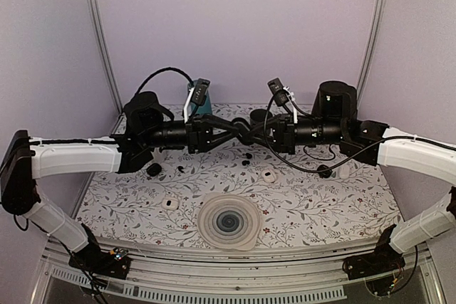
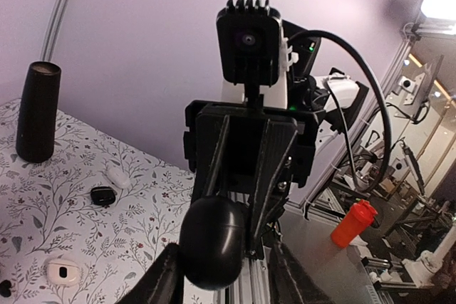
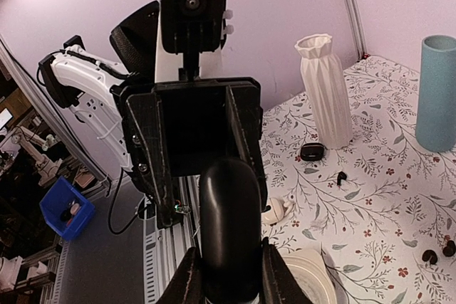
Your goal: Insert the wireless bluetooth earbuds into the charging case
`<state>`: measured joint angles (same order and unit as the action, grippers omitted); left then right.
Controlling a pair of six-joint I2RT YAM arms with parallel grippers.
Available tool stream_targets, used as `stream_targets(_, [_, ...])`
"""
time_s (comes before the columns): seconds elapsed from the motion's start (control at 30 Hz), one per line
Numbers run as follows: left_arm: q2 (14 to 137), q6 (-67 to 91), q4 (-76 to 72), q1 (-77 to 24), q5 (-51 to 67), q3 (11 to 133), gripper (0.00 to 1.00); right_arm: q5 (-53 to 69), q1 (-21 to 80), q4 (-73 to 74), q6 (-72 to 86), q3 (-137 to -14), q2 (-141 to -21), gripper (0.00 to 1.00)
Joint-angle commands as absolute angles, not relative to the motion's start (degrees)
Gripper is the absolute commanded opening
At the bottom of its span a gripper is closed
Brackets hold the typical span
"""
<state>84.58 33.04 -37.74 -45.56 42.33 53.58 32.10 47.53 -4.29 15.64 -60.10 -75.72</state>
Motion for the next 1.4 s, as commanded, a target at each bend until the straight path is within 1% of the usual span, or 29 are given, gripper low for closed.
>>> stream_targets(0.0, [84.99, 33.64, -40.07, -45.40, 44.82, 55.31, 0.40, 31.76, 47.85, -4.73, 15.04, -62.21, -76.50, 0.04])
stream_targets(0.17, [84.98, 33.67, -40.08, -45.46, 44.95, 55.41, 0.32, 32.32, 47.94, -4.22, 14.85, -62.55, -77.13, 0.04])
stream_targets(0.3, [85.36, 33.58, -39.84, -45.73, 45.44, 55.80, 0.30, 32.39, 47.90, -3.82, 14.77, -62.82, -77.47, 0.04])
stream_targets(0.6, [86.05, 33.52, -39.55, -46.13, 46.67, 56.42, 0.28, 32.32, 47.90, -3.34, 14.59, -63.06, -77.70, 0.04])
stream_targets(0.77, [86.20, 33.49, -39.52, -46.20, 47.03, 56.32, 0.25, 31.91, 47.90, -3.11, 14.50, -63.14, -77.68, 0.04])
stream_targets(0.87, [86.46, 33.49, -39.60, -46.40, 47.74, 56.59, 0.26, 32.03, 47.90, -3.06, 14.50, -63.22, -78.01, 0.04])
stream_targets(1.07, [86.44, 33.35, -39.92, -46.54, 48.36, 56.30, 0.30, 31.45, 47.91, -2.92, 14.59, -63.32, -77.82, 0.04])
stream_targets(1.27, [86.00, 33.01, -40.04, -46.52, 49.16, 55.92, 0.37, 30.90, 47.91, -2.45, 14.41, -63.38, -77.78, 0.04])
stream_targets(1.3, [85.88, 32.94, -40.08, -46.56, 49.21, 55.79, 0.37, 30.76, 47.96, -2.42, 14.41, -63.44, -77.76, 0.04])
stream_targets(1.37, [85.64, 32.86, -40.17, -46.47, 49.05, 55.64, 0.34, 30.53, 47.92, -2.32, 14.37, -63.40, -77.71, 0.04])
